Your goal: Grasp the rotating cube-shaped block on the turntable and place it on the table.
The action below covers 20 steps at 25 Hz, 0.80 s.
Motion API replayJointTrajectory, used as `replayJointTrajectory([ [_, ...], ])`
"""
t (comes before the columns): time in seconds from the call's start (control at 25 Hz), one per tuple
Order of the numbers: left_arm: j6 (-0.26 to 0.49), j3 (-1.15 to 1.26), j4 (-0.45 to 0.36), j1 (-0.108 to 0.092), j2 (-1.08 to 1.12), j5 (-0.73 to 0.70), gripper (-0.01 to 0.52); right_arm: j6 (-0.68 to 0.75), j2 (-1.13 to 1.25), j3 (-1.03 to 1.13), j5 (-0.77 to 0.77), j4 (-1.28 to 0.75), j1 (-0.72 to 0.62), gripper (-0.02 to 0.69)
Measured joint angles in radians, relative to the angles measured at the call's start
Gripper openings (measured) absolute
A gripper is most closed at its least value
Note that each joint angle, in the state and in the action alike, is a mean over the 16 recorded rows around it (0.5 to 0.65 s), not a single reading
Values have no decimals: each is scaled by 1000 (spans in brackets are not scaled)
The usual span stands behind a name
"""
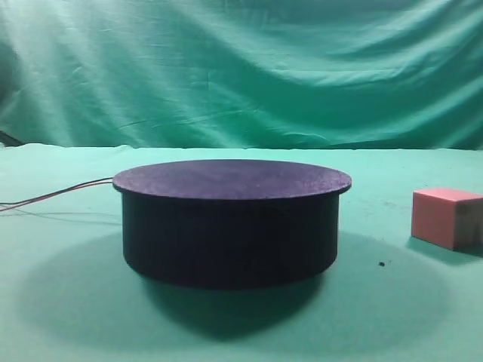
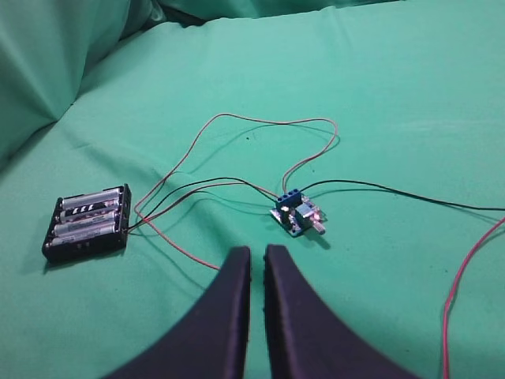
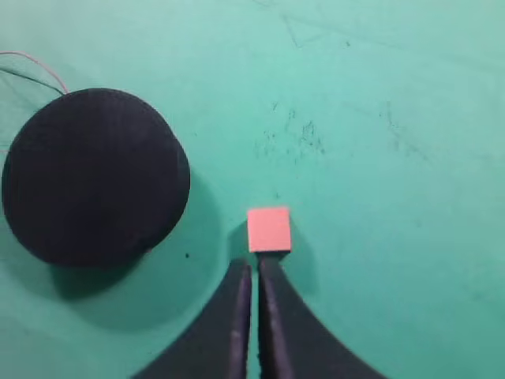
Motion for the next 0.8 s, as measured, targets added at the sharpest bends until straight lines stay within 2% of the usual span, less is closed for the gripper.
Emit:
replayJointTrajectory([
  [0.24, 0, 0, 0, 0, 0, 0, 0, -20, -82, 36, -66, 30, 0, 0],
  [0.56, 0, 0, 0, 0, 0, 0, 0, -114, -103, 43, -155, 20, -6, 25],
  [0.8, 0, 0, 0, 0, 0, 0, 0, -186, -115, 53, -210, -33, -78, 43],
])
